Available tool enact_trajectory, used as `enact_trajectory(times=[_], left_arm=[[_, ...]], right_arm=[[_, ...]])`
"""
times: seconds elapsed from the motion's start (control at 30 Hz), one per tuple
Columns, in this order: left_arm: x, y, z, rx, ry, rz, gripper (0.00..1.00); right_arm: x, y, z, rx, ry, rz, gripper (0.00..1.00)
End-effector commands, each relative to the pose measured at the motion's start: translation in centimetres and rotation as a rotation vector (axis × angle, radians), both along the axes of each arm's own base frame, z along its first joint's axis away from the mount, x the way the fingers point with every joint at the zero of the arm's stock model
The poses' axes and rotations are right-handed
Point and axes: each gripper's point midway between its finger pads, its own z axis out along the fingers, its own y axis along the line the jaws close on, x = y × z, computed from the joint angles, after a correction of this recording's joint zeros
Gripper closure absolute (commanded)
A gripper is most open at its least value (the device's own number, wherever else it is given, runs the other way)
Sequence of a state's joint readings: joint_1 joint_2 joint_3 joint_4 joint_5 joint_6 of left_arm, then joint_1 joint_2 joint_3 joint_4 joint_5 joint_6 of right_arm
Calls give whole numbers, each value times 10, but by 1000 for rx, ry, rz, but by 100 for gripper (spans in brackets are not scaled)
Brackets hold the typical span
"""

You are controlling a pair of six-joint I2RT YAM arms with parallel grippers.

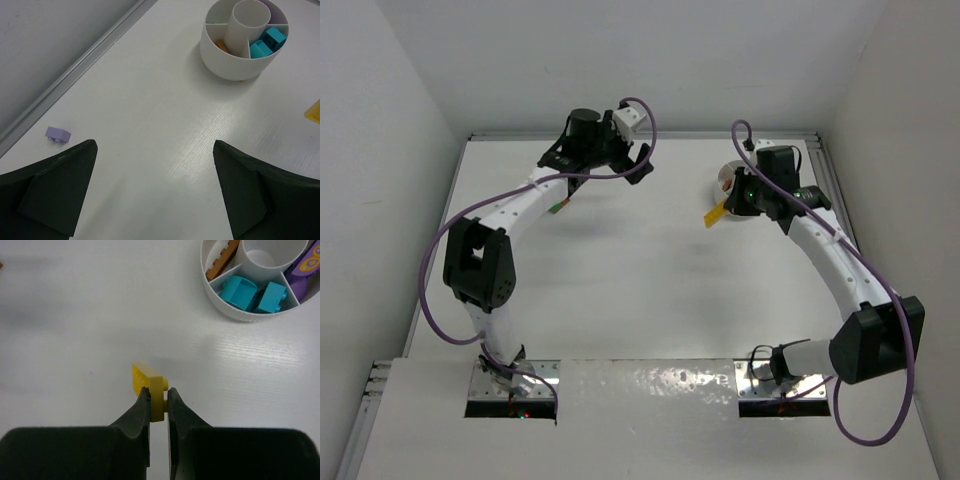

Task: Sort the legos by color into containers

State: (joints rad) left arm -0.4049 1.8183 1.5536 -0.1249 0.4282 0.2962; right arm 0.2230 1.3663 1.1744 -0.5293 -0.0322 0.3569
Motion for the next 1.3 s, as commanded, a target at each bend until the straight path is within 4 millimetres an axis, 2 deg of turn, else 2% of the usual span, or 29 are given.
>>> enact_trajectory(times=[0.0,0.13,0.37,0.53,0.67,0.87,1.13,1.27], left_arm=[[-5,-3,34,-54,-65,4,0],[-6,-3,33,-63,-58,8,0],[-7,-4,30,-63,-42,12,0],[-7,-5,32,-63,-45,16,0],[-7,-7,31,-71,-38,14,0],[-7,-9,33,-81,-42,9,0],[-8,-10,36,-73,-53,16,0],[-8,-7,34,-60,-56,31,0]], right_arm=[[-3,-3,14,31,-43,-36,100],[-13,-7,7,34,-34,-65,100],[-27,-26,4,-26,-21,-134,100],[-43,-42,-6,-77,19,-193,100],[-47,-56,-2,-98,8,-251,100],[-40,-63,13,-111,-31,-269,100],[-28,-78,39,-217,-97,-258,100],[-8,-74,51,-230,-141,-223,100]])
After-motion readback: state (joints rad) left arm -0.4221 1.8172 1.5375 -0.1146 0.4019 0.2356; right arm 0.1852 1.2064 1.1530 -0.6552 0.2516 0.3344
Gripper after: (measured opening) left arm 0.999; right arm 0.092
